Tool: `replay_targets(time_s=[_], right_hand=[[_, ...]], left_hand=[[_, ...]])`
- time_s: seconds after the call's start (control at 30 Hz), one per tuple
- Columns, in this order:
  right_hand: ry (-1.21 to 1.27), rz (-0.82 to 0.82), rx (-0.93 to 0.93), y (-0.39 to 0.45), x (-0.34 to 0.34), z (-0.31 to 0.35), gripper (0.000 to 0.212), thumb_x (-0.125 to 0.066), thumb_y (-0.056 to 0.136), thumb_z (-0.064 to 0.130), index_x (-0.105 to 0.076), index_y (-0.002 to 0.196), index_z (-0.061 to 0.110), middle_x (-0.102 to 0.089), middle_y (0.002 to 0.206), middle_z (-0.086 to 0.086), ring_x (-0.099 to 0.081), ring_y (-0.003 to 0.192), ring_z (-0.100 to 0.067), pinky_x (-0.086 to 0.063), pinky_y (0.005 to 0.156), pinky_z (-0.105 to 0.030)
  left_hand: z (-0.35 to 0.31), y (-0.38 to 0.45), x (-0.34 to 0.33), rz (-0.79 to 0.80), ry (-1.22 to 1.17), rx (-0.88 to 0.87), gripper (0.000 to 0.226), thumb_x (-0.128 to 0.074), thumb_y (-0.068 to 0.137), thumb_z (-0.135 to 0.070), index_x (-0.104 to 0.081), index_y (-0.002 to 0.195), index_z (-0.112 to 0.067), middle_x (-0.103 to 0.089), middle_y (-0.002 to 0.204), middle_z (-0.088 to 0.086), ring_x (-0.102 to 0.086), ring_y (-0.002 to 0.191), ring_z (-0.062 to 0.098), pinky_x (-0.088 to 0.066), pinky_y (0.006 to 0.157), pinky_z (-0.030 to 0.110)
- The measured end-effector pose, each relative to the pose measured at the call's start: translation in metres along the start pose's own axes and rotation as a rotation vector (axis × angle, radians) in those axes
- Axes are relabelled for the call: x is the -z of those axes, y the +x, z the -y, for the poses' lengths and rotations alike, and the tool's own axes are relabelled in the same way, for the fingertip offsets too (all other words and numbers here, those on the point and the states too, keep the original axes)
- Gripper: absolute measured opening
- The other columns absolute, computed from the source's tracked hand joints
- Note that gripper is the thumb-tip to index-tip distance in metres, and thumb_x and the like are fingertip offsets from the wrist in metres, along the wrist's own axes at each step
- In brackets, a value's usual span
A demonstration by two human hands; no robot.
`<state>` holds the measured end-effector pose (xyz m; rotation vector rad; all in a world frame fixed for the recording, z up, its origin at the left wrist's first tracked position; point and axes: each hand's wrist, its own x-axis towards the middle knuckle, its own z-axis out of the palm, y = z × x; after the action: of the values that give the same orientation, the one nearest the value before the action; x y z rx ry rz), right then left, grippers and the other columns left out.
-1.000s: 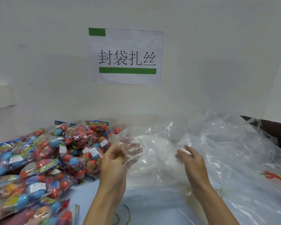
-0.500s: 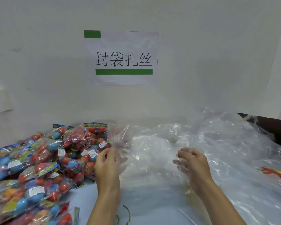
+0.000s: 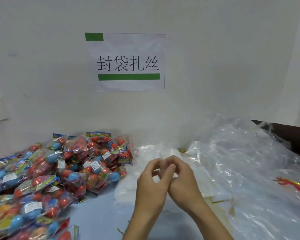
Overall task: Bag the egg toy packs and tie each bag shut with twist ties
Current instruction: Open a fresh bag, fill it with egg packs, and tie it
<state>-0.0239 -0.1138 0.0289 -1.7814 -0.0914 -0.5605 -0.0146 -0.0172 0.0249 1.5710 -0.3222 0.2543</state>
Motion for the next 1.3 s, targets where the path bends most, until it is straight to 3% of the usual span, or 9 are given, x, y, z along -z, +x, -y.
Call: replay_targets(time_s=[0.2, 0.4, 0.53, 0.63, 0.83, 0.97, 1.1, 1.2, 1.3], right_hand=[[-0.021, 0.135, 0.059, -0.003, -0.006, 0.005, 0.020, -0.071, 0.087, 0.008, -0.073, 0.096, 0.026, -0.076, 0.096, 0.014, -0.068, 0.101, -0.001, -0.054, 0.073, -0.018], [0.114, -0.022, -0.066, 0.004, 0.011, 0.005, 0.025, -0.087, 0.071, 0.001, -0.075, 0.084, 0.018, -0.062, 0.063, 0.003, -0.060, 0.062, -0.006, -0.051, 0.064, -0.016], [0.173, -0.115, -0.204, 0.008, 0.021, 0.001, 0.016, -0.090, 0.069, 0.010, -0.077, 0.074, 0.017, -0.074, 0.074, 0.001, -0.069, 0.071, -0.011, -0.056, 0.070, -0.021], [0.237, -0.153, -0.257, 0.010, 0.024, 0.000, 0.012, -0.087, 0.073, 0.010, -0.076, 0.068, 0.012, -0.075, 0.073, 0.001, -0.069, 0.066, -0.011, -0.057, 0.077, -0.032], [0.446, -0.368, -0.351, 0.016, 0.034, -0.002, 0.014, -0.080, 0.081, 0.007, -0.069, 0.072, 0.009, -0.071, 0.077, -0.002, -0.069, 0.068, -0.016, -0.052, 0.072, -0.031], [0.334, -0.577, -0.332, 0.018, 0.037, -0.007, 0.012, -0.075, 0.088, 0.012, -0.065, 0.080, 0.014, -0.070, 0.083, -0.009, -0.069, 0.076, -0.022, -0.055, 0.078, -0.041], [0.062, -0.243, -0.186, 0.013, 0.025, -0.008, 0.032, -0.073, 0.083, 0.006, -0.063, 0.103, 0.029, -0.067, 0.104, 0.002, -0.064, 0.089, -0.011, -0.050, 0.076, -0.023], [-0.188, -0.055, -0.077, 0.011, 0.021, -0.011, 0.044, -0.076, 0.077, 0.008, -0.061, 0.108, 0.035, -0.060, 0.112, 0.016, -0.056, 0.106, 0.001, -0.042, 0.085, -0.010], [-0.287, -0.071, -0.118, 0.008, 0.016, -0.012, 0.020, -0.075, 0.071, 0.015, -0.065, 0.079, 0.030, -0.068, 0.085, 0.011, -0.063, 0.083, -0.010, -0.054, 0.078, -0.032]], left_hand=[[0.001, 0.006, 0.015, -0.112, -0.119, 0.029, 0.012, -0.067, 0.092, -0.008, -0.073, 0.092, -0.019, -0.076, 0.090, 0.003, -0.073, 0.091, 0.021, -0.058, 0.086, 0.049], [-0.001, 0.010, 0.028, -0.141, -0.121, 0.029, 0.012, -0.080, 0.078, -0.007, -0.078, 0.074, -0.018, -0.075, 0.074, 0.003, -0.071, 0.074, 0.015, -0.060, 0.076, 0.033], [-0.002, 0.011, 0.031, -0.190, -0.062, 0.000, 0.014, -0.084, 0.074, -0.008, -0.075, 0.067, -0.017, -0.073, 0.069, 0.003, -0.069, 0.069, 0.016, -0.056, 0.065, 0.020], [-0.003, 0.012, 0.031, -0.184, 0.019, -0.051, 0.018, -0.085, 0.073, -0.005, -0.071, 0.065, -0.013, -0.070, 0.064, 0.003, -0.067, 0.067, 0.019, -0.057, 0.065, 0.024], [0.004, 0.012, 0.032, -0.033, 0.274, -0.024, 0.030, -0.084, 0.075, -0.008, -0.057, 0.064, -0.013, -0.058, 0.057, -0.003, -0.053, 0.056, 0.011, -0.046, 0.055, 0.019], [0.005, 0.012, 0.031, -0.239, 0.288, 0.000, 0.016, -0.073, 0.088, -0.014, -0.059, 0.086, -0.021, -0.063, 0.080, -0.002, -0.057, 0.066, 0.010, -0.047, 0.056, 0.013], [0.005, 0.010, 0.024, -0.198, 0.228, -0.013, 0.025, -0.054, 0.096, -0.003, -0.064, 0.100, -0.025, -0.067, 0.102, -0.008, -0.065, 0.094, 0.014, -0.058, 0.085, 0.042], [0.006, 0.008, 0.023, -0.115, 0.223, -0.080, 0.022, -0.059, 0.094, -0.004, -0.069, 0.089, -0.023, -0.070, 0.090, -0.010, -0.064, 0.089, 0.006, -0.056, 0.081, 0.024], [0.004, 0.005, 0.016, -0.002, 0.214, -0.127, 0.010, -0.069, 0.084, -0.019, -0.062, 0.077, -0.021, -0.064, 0.076, -0.009, -0.058, 0.073, 0.010, -0.045, 0.063, 0.013]])
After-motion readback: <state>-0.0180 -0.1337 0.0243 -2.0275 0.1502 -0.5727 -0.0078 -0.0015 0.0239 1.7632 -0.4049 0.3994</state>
